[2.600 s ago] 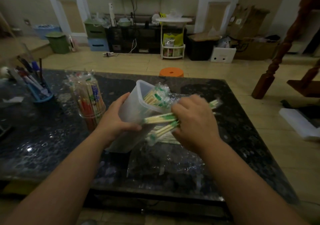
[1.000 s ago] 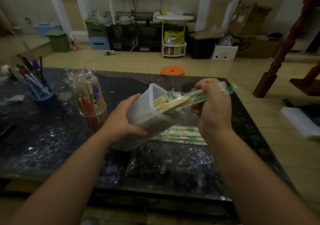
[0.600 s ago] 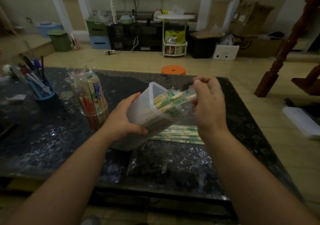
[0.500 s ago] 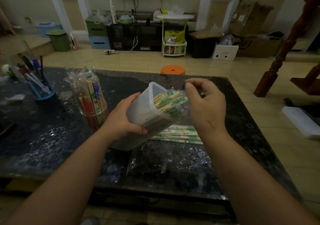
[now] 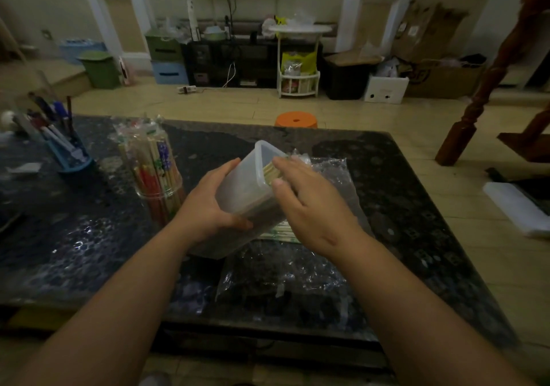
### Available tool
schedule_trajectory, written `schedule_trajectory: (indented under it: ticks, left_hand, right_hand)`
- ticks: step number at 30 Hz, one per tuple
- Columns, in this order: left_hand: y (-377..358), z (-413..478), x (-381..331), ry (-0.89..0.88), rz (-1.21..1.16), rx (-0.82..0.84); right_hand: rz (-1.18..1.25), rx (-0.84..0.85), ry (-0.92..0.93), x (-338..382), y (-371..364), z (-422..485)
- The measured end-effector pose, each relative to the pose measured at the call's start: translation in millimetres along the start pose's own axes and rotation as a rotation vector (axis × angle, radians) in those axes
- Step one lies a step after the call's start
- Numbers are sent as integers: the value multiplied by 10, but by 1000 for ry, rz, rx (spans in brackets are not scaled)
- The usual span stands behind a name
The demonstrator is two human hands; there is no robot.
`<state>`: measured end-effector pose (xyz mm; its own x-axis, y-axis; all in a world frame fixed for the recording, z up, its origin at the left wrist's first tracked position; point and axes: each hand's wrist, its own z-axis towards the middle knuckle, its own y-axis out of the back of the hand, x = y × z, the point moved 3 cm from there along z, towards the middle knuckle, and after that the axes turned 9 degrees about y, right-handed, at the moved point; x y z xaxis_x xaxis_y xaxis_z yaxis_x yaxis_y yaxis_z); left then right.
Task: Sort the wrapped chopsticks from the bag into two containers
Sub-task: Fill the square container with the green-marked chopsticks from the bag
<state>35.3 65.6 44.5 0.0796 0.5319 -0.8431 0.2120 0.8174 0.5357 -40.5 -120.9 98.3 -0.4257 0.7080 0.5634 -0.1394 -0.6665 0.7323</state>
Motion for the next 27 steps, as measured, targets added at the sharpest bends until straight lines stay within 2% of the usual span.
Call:
schedule_trajectory:
  ticks: [4,11,13,15,18,21,24,27]
  left_hand:
    - [5,-9,2,-4,4,-2]
    - [32,12,36,8,-24,-26]
    - [49,22,75,13,-54,-33]
    - [61,30,99,18,-71,-42]
    - [56,40,105,14,-79,-50]
    - [51,45,102,12,-89,-49]
    - [46,48,111,9,-92,-43]
    - [52,52,121,4,-98,-45]
  right_hand:
    - [55,-40,-2,-70,-4,13]
    - [191,-415,-68,-214,154,-12]
    - [156,-469,-162,-313,187,-34]
    - [47,-348,-301,-467,176,-39]
    - [-152,92,-418,-698,47,-42]
    - [-109,399,-442,-758,-129,-116]
    - [-34,593,-443,-693,-252,-184]
    - [86,781,-542,-693,-364,-262]
